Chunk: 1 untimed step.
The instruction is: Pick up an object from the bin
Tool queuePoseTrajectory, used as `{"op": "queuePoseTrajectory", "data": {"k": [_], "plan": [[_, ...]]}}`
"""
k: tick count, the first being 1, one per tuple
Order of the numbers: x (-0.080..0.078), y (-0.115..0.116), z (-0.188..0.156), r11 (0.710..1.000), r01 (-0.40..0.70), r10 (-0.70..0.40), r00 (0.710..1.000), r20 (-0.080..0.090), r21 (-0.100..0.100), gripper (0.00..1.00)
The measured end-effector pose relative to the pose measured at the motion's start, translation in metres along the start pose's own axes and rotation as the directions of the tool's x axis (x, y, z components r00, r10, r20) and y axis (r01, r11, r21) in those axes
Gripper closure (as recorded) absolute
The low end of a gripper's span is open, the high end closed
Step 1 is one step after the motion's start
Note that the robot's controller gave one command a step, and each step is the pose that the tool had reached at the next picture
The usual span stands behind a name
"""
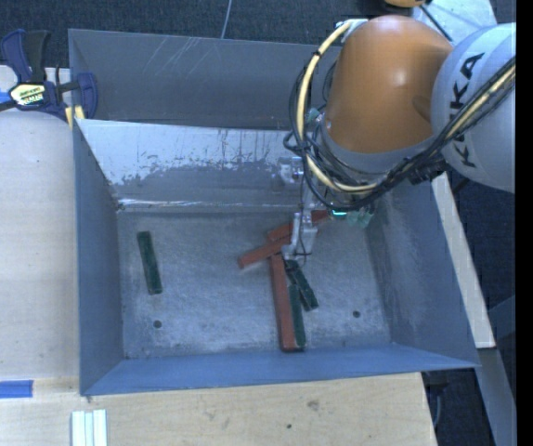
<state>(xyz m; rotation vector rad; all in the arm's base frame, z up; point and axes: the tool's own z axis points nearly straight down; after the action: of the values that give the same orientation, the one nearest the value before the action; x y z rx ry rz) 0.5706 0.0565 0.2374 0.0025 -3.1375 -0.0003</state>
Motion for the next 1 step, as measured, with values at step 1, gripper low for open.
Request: {"op": "queuePoseTrajectory", "data": {"k": [1], "plan": [[-0.0015, -0.0003, -0.004, 1.0, -0.002, 0.002, 1.0, 0.008, 0.0, 0.0]]}}
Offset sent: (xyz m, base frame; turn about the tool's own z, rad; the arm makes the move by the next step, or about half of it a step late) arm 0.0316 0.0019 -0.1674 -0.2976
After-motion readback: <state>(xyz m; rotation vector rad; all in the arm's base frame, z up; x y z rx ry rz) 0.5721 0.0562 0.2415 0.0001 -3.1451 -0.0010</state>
